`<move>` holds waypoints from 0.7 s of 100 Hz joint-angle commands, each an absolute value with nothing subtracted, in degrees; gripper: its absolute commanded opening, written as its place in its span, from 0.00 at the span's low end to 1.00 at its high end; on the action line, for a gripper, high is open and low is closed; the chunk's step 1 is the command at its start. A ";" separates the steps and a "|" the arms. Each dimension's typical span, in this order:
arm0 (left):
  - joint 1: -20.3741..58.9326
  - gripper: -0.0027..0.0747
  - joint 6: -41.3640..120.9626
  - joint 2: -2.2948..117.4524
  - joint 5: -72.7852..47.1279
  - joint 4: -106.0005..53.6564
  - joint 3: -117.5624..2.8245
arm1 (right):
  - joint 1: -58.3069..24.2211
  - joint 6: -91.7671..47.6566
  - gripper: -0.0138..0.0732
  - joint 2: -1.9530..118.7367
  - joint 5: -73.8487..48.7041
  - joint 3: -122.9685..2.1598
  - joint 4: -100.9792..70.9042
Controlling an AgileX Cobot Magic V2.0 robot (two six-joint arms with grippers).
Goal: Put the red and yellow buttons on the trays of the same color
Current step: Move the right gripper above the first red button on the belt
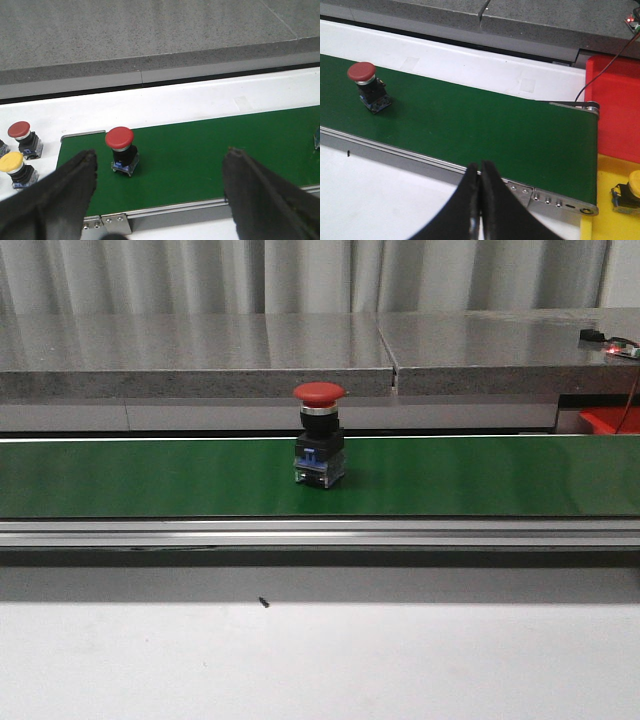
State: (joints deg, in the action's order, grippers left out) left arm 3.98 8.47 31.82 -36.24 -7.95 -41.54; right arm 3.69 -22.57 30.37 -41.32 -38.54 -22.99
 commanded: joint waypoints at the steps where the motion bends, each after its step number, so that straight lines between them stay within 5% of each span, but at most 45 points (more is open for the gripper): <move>1: 4.38 0.65 8.46 28.13 -31.84 -8.58 -40.56 | 3.80 -22.51 0.08 30.66 -37.34 -40.03 -24.29; 30: 4.38 0.01 8.46 20.61 -32.21 -8.58 -36.63 | 3.80 -22.51 0.08 30.66 -37.46 -40.03 -25.99; 56: 4.38 0.01 8.46 20.61 -32.21 -8.58 -36.38 | 3.80 -22.51 0.13 30.66 -39.29 -40.03 -29.50; 70: 4.38 0.01 8.46 20.61 -32.21 -8.58 -36.38 | 3.80 -22.58 0.46 30.66 -41.24 -40.03 -31.40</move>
